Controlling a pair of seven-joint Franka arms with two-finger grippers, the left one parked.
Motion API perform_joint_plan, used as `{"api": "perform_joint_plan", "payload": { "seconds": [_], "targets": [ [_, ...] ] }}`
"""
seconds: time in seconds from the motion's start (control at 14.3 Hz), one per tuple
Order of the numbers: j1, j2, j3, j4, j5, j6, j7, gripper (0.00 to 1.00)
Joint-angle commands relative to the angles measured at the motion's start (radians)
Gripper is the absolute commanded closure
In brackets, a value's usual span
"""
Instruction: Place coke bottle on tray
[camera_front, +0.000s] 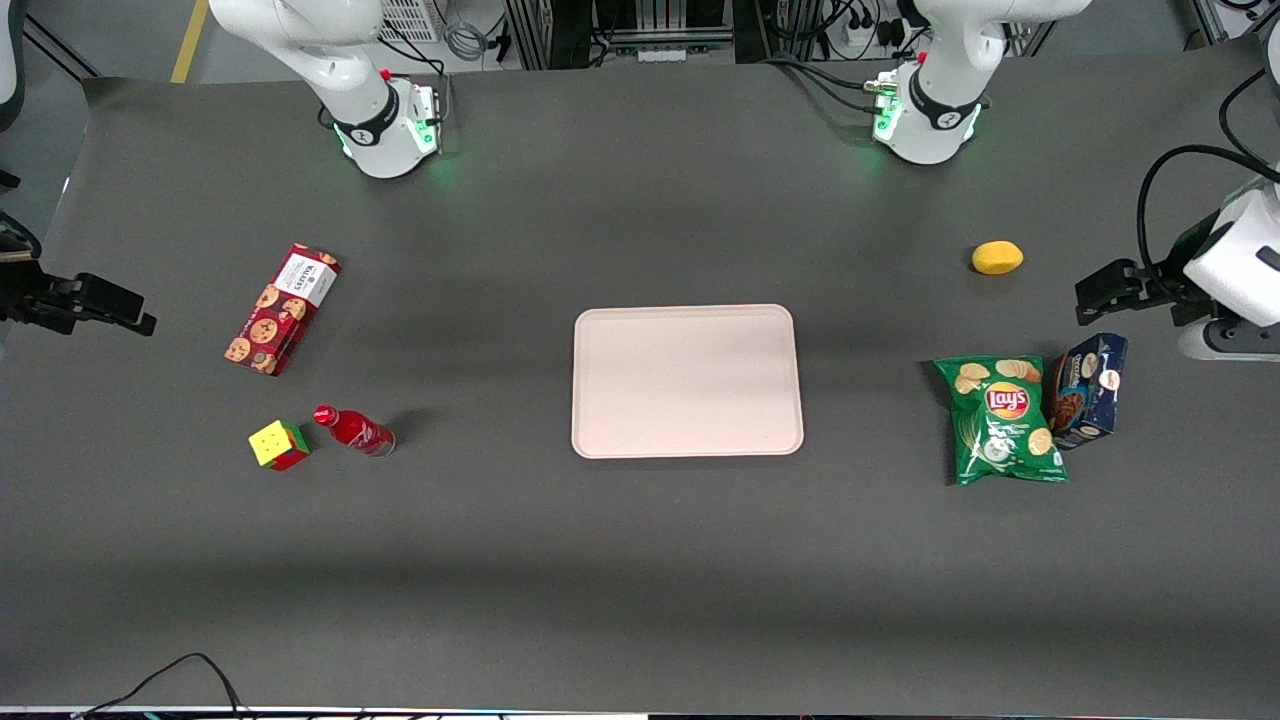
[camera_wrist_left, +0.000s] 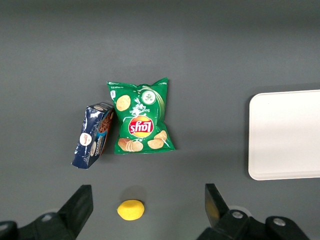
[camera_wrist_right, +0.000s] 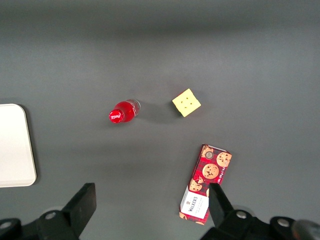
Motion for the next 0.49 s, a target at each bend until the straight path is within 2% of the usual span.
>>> {"api": "perform_joint_plan", "payload": {
  "seconds": [0.0, 0.42],
  "targets": [
    [-0.010, -0.002, 0.003, 0.012, 0.018, -0.015, -0.029, 0.00],
    [-0.013, 0.002, 0.003, 0.014, 0.018, -0.015, -0.026, 0.00]
  ]
}}
